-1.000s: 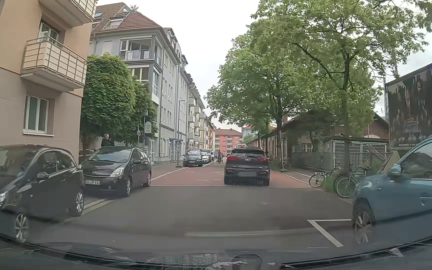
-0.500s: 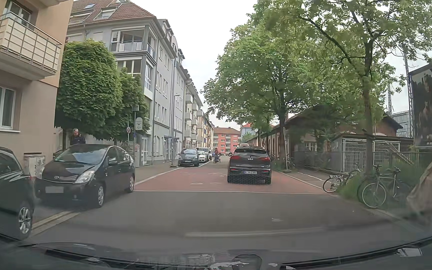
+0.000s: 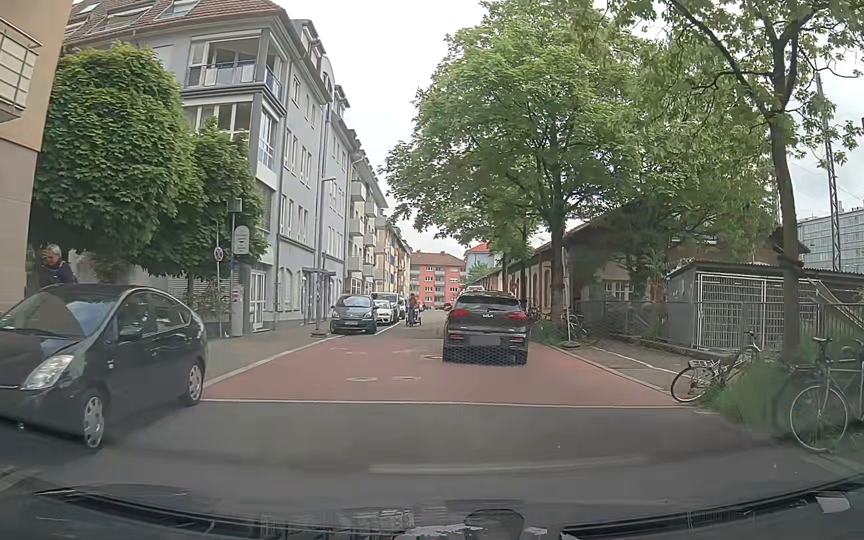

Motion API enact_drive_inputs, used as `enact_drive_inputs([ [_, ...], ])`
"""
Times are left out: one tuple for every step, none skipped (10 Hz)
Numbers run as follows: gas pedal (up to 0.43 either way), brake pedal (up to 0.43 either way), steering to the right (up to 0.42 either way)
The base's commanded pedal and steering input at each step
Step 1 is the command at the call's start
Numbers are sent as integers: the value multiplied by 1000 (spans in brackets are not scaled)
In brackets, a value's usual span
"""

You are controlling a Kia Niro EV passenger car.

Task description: Follow the waypoints while adhering to traffic rules and regulations

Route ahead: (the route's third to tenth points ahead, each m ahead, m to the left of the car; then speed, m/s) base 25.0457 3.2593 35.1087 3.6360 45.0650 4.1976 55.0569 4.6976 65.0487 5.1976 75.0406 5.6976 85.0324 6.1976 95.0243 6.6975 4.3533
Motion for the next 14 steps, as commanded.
enact_drive_inputs([
  [47, 0, 109],
  [47, 0, 113],
  [47, 0, 115],
  [47, 0, 115],
  [47, 0, 114],
  [47, 0, 111],
  [47, 0, 104],
  [59, 0, 98],
  [59, 0, 89],
  [59, 0, 78],
  [59, 0, 68],
  [59, 0, 59],
  [59, 0, 45],
  [59, 0, 31],
])
